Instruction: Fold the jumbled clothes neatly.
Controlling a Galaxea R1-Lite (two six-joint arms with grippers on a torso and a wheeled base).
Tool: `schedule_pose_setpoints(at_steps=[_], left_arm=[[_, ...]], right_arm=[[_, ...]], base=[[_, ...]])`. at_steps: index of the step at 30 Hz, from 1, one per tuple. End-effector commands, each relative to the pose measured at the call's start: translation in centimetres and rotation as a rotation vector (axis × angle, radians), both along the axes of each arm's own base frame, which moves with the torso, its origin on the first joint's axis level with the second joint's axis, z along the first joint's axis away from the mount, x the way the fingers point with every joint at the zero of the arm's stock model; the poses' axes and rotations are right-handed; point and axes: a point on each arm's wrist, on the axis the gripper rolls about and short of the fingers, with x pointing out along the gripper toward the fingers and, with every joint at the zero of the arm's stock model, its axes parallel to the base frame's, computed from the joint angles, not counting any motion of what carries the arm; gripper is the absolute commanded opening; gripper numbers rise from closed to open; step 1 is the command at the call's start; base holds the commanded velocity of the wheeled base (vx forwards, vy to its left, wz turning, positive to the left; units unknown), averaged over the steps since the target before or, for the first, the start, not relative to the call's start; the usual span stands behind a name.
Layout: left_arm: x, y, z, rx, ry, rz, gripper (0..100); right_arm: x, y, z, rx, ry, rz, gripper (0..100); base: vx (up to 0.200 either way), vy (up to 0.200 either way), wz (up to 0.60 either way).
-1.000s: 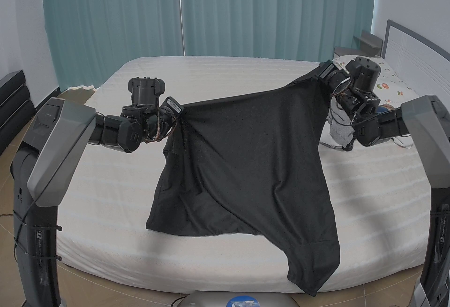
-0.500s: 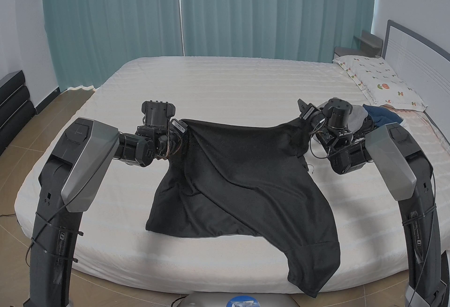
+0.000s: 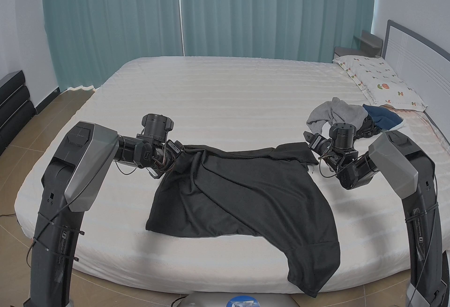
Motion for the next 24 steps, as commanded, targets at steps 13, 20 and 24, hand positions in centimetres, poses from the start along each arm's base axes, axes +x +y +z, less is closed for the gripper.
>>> schedule_pose_setpoints(at_steps=[13,20,24], left_arm=[[-9.0,4.5,4.5,-0.134,0.05,-0.109,100],[-13.0,5.1,0.3,-0.108,0.071,-0.121,100],[-14.6,5.3,-1.0,-0.087,0.01,-0.148,100]], right_arm=[[-11.7,-2.4,5.1,0.237,0.205,0.049,100],[-15.1,-3.1,2.1,0.276,0.296,0.048,100],[-16.7,-3.2,-0.1,0.293,0.369,0.081,100]], base=[[0.0,0.0,0.0],[0.0,0.0,0.0],[0.0,0.0,0.0]])
